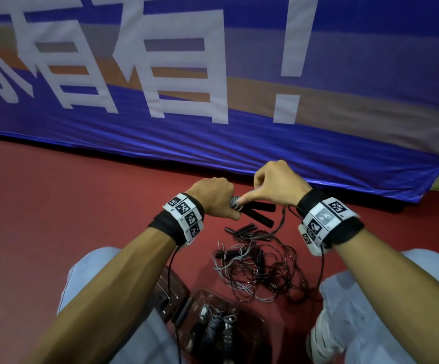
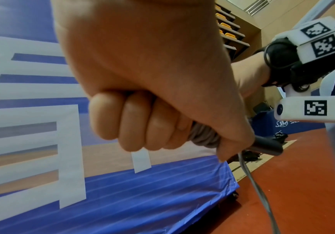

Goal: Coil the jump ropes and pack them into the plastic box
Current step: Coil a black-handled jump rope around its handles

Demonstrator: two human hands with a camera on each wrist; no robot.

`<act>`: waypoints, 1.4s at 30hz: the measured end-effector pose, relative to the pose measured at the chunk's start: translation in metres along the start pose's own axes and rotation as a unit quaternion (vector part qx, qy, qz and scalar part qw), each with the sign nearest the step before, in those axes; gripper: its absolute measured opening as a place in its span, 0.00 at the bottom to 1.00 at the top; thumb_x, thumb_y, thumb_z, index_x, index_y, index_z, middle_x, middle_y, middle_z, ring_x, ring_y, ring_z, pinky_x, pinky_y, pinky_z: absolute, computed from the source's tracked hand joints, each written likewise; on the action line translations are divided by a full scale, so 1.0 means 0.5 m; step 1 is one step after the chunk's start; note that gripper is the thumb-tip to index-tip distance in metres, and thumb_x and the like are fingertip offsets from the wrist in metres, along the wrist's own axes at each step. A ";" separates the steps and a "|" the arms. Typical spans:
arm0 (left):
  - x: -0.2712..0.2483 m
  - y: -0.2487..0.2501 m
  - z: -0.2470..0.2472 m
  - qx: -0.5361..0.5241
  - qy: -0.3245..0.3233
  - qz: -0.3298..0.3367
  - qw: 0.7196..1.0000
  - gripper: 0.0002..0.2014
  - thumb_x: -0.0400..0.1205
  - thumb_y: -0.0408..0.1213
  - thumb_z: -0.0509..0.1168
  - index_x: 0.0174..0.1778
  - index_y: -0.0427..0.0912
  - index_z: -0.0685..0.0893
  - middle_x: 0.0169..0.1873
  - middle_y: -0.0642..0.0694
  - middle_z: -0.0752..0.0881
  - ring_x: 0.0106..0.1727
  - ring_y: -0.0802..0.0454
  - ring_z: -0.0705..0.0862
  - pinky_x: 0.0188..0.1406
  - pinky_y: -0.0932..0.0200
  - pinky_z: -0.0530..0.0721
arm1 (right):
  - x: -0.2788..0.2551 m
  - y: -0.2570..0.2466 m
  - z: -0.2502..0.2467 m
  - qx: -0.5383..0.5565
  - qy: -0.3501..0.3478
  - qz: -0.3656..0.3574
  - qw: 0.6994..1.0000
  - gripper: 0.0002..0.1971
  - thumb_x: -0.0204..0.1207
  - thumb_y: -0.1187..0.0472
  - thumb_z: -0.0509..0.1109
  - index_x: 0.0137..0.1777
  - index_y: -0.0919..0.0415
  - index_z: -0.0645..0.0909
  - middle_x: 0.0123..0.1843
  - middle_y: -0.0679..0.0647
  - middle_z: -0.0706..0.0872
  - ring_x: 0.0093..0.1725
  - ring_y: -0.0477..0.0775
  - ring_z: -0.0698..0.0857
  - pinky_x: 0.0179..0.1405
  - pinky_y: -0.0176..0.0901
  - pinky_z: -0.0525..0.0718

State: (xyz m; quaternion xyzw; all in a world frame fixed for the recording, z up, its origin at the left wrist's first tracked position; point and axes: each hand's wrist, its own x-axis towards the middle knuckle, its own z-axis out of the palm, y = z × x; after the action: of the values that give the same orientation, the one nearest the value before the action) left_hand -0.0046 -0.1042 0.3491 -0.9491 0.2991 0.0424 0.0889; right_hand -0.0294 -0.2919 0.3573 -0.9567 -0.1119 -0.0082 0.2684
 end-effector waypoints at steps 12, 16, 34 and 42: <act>-0.023 -0.014 -0.047 0.115 0.066 0.068 0.989 0.23 0.72 0.62 0.73 0.44 0.45 0.87 0.37 0.48 0.87 0.39 0.44 0.86 0.33 0.54 0.74 | 0.007 -0.004 -0.013 0.132 -0.187 -0.050 0.972 0.32 0.68 0.32 0.77 0.49 0.65 0.91 0.29 0.57 0.70 0.27 0.51 0.62 0.26 0.39 0.60; -0.028 -0.011 -0.045 0.121 0.086 0.088 0.985 0.21 0.74 0.61 0.71 0.46 0.45 0.87 0.38 0.47 0.88 0.39 0.44 0.86 0.34 0.54 0.73 | 0.003 0.001 -0.033 0.161 -0.249 -0.021 0.955 0.28 0.75 0.41 0.78 0.54 0.70 0.88 0.24 0.51 0.65 0.23 0.48 0.59 0.22 0.36 0.59; -0.037 -0.033 -0.040 -0.014 0.313 0.109 0.943 0.10 0.71 0.41 0.75 0.33 0.43 0.80 0.19 0.49 0.79 0.16 0.42 0.75 0.20 0.61 0.65 | -0.007 -0.010 -0.012 0.402 -0.300 -0.015 0.865 0.35 0.78 0.37 0.63 0.42 0.77 0.83 0.28 0.66 0.81 0.12 0.43 0.67 0.19 0.31 0.74; -0.052 -0.034 -0.027 -0.105 0.411 0.091 0.901 0.13 0.76 0.46 0.65 0.31 0.43 0.77 0.19 0.48 0.79 0.17 0.43 0.74 0.18 0.59 0.70 | -0.014 -0.023 -0.003 0.483 -0.287 0.003 0.827 0.32 0.82 0.34 0.59 0.44 0.65 0.85 0.36 0.60 0.89 0.25 0.55 0.78 0.23 0.37 0.73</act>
State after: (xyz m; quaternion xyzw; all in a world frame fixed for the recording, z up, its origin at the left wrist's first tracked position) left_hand -0.0157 -0.0785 0.3683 -0.8548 0.3876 -0.3125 -0.1464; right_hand -0.0388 -0.2846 0.3637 -0.6647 -0.1707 0.3227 0.6518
